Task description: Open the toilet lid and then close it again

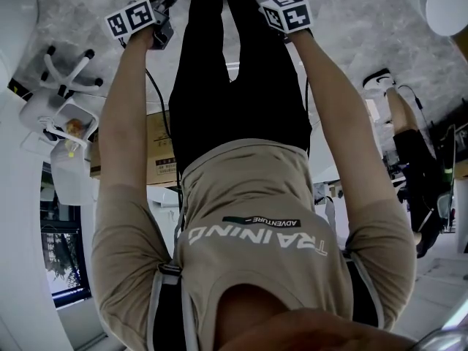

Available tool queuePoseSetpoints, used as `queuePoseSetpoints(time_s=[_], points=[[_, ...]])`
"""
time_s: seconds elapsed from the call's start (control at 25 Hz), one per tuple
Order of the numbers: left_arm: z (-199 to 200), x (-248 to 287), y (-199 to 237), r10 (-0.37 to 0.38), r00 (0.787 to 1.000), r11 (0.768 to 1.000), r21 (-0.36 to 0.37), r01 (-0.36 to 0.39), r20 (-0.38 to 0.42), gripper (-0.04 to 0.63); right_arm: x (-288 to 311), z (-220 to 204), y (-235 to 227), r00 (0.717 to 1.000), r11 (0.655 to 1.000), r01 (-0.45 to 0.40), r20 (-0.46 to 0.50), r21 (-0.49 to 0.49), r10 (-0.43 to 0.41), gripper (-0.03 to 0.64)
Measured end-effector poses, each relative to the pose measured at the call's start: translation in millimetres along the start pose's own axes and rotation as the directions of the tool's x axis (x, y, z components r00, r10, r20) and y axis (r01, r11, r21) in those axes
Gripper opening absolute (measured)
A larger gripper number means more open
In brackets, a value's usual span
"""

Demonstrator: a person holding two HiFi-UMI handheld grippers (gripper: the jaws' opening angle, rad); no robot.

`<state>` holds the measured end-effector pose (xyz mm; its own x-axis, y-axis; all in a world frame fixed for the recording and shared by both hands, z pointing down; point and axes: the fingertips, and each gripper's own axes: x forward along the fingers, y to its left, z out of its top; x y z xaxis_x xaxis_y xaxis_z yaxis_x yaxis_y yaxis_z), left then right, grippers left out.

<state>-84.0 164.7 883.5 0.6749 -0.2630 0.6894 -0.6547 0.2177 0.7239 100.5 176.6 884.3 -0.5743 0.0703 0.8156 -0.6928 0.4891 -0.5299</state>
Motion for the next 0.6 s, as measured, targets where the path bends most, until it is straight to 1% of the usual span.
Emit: queuePoseSetpoints(time_s=[0.12, 0.28, 0.4, 0.52, 0.6], points=[[-4, -6, -3, -0.02, 1.0, 1.0, 0.013, 0.02, 0.0, 0.11, 3, -12, 6, 1.0, 1.0, 0.005, -0.022, -0.009, -0.006, 0.011], [1, -19, -16, -0.036, 0.999, 0.999, 0.032, 0.037, -0.02, 0.11, -2, -8, 17, 0.999, 1.0, 0.01, -0.032, -0.015, -0.01, 0.011], [1, -22, -25, -0.058, 0.998, 0.997, 0.043, 0.059, -0.015, 0.109, 0, -4, 23, 1.0, 0.999, -0.002, -0.013, -0.032, 0.002, 0.009], [0, -38, -28, -0.077, 0.997, 0.996, 0.036, 0.077, 0.005, 0.109, 4, 2, 45, 1.0, 0.999, -0.013, 0.008, -0.053, 0.013, 0.009], [8, -50, -34, -0.088, 0.996, 0.995, 0.039, 0.087, 0.021, 0.11, -3, 14, 56, 0.999, 0.998, -0.003, 0.034, -0.07, 0.005, 0.009]])
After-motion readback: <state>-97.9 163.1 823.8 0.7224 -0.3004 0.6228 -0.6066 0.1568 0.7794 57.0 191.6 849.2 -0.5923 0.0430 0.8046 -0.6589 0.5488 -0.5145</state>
